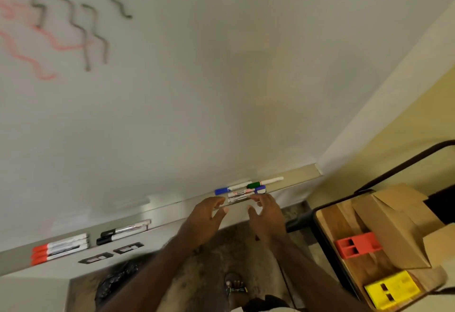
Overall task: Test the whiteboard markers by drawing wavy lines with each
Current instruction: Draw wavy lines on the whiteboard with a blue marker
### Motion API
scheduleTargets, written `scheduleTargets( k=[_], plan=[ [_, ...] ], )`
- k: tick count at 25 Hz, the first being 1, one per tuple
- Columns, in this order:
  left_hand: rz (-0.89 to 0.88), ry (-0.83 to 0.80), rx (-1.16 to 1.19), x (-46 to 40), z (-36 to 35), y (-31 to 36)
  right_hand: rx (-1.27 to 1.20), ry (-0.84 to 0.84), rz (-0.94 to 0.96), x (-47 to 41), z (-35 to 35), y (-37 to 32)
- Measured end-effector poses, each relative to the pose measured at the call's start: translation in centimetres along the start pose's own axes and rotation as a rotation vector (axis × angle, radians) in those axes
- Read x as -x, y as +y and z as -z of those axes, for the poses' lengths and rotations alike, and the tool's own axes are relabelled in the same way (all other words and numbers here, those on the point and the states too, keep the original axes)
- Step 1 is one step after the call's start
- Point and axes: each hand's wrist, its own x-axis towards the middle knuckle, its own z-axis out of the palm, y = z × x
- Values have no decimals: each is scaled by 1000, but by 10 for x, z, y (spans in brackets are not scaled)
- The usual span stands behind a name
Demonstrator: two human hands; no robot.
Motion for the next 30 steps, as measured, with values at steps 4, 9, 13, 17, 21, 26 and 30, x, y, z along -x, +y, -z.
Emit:
scheduleTargets(
  k=[4,9,13,17,21,26,30],
  plan=[
    [47,4,-8,-32,-28,12,30,28,-33,-37,20,21],
    [118,44,-21,-53,-49,13,81,-46,-1,-59,30,38],
    [104,69,-82,-58,-59,10,126,-103,28,-65,32,48],
    [59,99,-146,-60,-62,6,162,-140,46,-68,31,53],
    [38,85,-272,-64,-59,1,186,-175,67,-68,30,52],
    [13,113,-295,-62,-41,-7,138,-180,99,-66,34,43],
    [37,96,-239,-55,-27,-13,139,-197,190,-60,34,29]
  ],
)
